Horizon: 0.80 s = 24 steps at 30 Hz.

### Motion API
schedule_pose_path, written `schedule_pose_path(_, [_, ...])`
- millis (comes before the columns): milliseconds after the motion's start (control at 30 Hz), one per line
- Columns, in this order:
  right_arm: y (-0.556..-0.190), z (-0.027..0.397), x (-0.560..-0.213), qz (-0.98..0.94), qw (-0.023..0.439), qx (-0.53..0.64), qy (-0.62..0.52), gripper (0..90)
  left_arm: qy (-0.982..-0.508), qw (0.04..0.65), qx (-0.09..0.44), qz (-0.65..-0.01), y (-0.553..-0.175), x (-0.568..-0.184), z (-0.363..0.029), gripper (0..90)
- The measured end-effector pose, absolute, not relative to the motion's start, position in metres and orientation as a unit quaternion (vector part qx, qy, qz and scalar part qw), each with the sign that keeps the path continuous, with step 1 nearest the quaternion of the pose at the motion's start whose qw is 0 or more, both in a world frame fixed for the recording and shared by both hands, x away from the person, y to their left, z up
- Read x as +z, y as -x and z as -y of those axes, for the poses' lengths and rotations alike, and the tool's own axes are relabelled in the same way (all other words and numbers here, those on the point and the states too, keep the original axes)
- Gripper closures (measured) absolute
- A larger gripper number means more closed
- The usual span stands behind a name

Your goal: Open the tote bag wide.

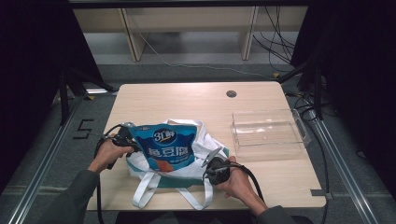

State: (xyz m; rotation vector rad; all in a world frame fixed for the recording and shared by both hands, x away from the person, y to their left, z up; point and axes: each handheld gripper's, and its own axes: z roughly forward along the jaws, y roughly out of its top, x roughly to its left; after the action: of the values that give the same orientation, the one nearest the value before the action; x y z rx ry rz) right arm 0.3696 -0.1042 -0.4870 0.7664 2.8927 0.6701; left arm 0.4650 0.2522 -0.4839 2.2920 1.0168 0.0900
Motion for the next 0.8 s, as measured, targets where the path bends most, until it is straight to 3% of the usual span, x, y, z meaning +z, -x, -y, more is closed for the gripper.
schedule_pose_path(100, [-0.369, 0.104, -0.487, -0.943, 0.042, 0.217, -0.247, 90.0, -0.858, 0.326, 0.033, -0.397, -0.464, -0.484, -0.251, 85.0])
schedule_pose_path(200, [-0.37, 0.105, -0.483, -0.941, 0.042, 0.222, -0.252, 86.9, -0.852, 0.331, 0.045, -0.403, -0.462, -0.478, -0.255, 73.8])
schedule_pose_path(333, [-0.373, 0.113, -0.457, -0.917, 0.045, 0.296, -0.263, 75.9, -0.827, 0.371, 0.059, -0.419, -0.454, -0.46, -0.266, 57.5])
schedule_pose_path(400, [-0.373, 0.114, -0.451, -0.912, 0.043, 0.316, -0.259, 73.3, -0.816, 0.386, 0.066, -0.425, -0.447, -0.449, -0.272, 53.0])
schedule_pose_path(533, [-0.371, 0.118, -0.42, -0.902, 0.063, 0.344, -0.253, 59.1, -0.805, 0.392, 0.095, -0.434, -0.428, -0.427, -0.281, 42.5])
schedule_pose_path(800, [-0.379, 0.129, -0.4, -0.898, 0.073, 0.338, -0.274, 44.5, -0.809, 0.383, 0.127, -0.427, -0.364, -0.418, -0.29, 33.7])
